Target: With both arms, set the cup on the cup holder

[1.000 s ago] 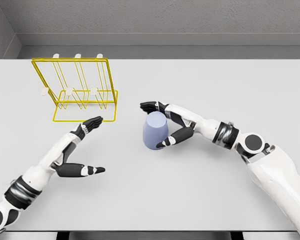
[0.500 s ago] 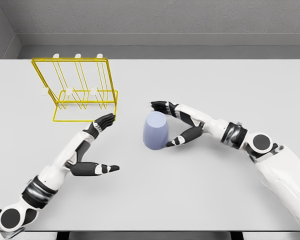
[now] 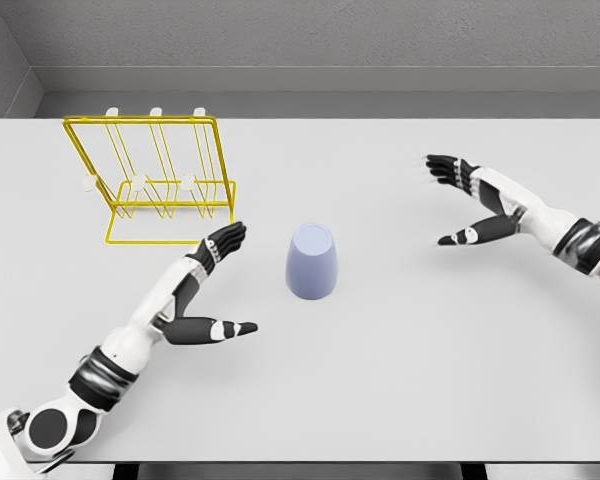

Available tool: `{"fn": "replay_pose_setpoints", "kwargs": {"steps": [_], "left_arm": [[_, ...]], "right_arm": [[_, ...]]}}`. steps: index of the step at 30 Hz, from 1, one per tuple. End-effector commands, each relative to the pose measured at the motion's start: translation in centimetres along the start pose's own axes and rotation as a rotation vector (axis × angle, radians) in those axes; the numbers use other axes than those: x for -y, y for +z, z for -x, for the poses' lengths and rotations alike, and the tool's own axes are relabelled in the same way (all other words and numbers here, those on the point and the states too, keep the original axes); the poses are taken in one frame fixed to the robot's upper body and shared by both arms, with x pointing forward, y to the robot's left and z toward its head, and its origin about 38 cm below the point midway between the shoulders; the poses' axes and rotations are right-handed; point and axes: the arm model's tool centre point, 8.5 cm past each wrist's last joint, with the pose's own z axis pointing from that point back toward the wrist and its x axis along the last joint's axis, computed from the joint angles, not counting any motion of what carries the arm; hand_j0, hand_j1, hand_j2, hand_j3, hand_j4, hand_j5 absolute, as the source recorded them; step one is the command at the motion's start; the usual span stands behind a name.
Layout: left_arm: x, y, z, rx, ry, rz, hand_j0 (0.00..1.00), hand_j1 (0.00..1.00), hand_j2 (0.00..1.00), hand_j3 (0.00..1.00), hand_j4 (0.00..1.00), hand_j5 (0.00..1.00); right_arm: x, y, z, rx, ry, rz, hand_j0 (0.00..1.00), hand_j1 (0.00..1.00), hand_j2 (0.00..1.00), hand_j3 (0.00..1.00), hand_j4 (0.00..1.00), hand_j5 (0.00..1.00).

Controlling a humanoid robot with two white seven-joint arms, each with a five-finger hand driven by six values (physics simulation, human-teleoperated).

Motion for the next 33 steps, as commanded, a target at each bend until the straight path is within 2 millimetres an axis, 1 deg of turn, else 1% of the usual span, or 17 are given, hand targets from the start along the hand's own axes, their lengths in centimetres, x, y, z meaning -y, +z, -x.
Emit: {"fn": "replay_pose_setpoints", "kwargs": {"steps": [1,3,4,7,11,16,20,23,24,25,27,29,33], "left_arm": [[0.1,-0.1,0.3,-0.03,-0.007,0.0,1.0,1.0,1.0,1.0,1.0,1.0],[0.1,-0.1,0.3,-0.029,-0.007,0.001,1.0,1.0,1.0,1.0,1.0,1.0],[0.0,-0.2,0.2,-0.027,-0.009,0.001,1.0,1.0,1.0,1.0,1.0,1.0],[0.7,-0.8,0.2,-0.016,0.026,-0.009,1.0,1.0,1.0,1.0,1.0,1.0],[0.7,-1.1,0.6,-0.057,0.046,-0.024,1.0,1.0,1.0,1.0,1.0,1.0],[1.9,-2.3,0.8,-0.066,0.083,-0.037,1.0,1.0,1.0,1.0,1.0,1.0],[2.1,-2.9,0.8,-0.064,0.083,-0.037,1.0,1.0,1.0,1.0,1.0,1.0],[1.6,-3.4,0.8,-0.06,0.071,-0.043,1.0,1.0,1.0,1.0,1.0,1.0],[2.0,-3.6,0.8,-0.055,0.08,-0.044,1.0,1.0,1.0,1.0,1.0,1.0],[2.1,-3.8,1.0,-0.055,0.084,-0.048,1.0,1.0,1.0,1.0,1.0,1.0],[2.4,-4.2,1.1,-0.053,0.093,-0.055,1.0,1.0,1.0,1.0,1.0,1.0],[2.4,-4.2,1.3,-0.055,0.094,-0.057,1.0,1.0,1.0,1.0,1.0,1.0],[2.3,-4.4,1.5,-0.067,0.093,-0.064,1.0,1.0,1.0,1.0,1.0,1.0]], "right_arm": [[1.3,1.1,0.2,-0.016,0.004,0.033,1.0,1.0,1.0,1.0,1.0,1.0],[1.5,1.3,0.3,-0.021,0.005,0.036,1.0,1.0,1.0,1.0,1.0,1.0],[1.9,1.9,0.4,-0.031,0.013,0.044,1.0,1.0,1.0,1.0,1.0,1.0],[1.8,1.7,0.4,-0.029,0.011,0.042,1.0,1.0,1.0,1.0,1.0,1.0],[1.8,1.7,0.3,-0.028,0.012,0.043,1.0,1.0,1.0,1.0,1.0,1.0],[1.6,1.6,0.4,-0.026,0.009,0.039,1.0,1.0,1.0,1.0,1.0,1.0],[2.0,1.7,0.0,-0.024,0.023,0.039,1.0,1.0,1.0,1.0,1.0,1.0],[2.0,1.7,-0.1,-0.023,0.024,0.039,1.0,1.0,1.0,1.0,1.0,1.0],[2.0,1.6,-0.3,-0.02,0.027,0.037,1.0,1.0,1.0,1.0,1.0,1.0],[2.3,2.1,-0.2,-0.029,0.035,0.039,1.0,1.0,1.0,1.0,1.0,1.0],[2.5,2.1,-0.4,-0.027,0.038,0.042,1.0,1.0,1.0,1.0,1.0,1.0],[3.0,2.7,-0.4,-0.039,0.05,0.047,1.0,1.0,1.0,1.0,1.0,1.0],[2.8,2.7,-0.5,-0.035,0.049,0.042,1.0,1.0,1.0,1.0,1.0,1.0]]}}
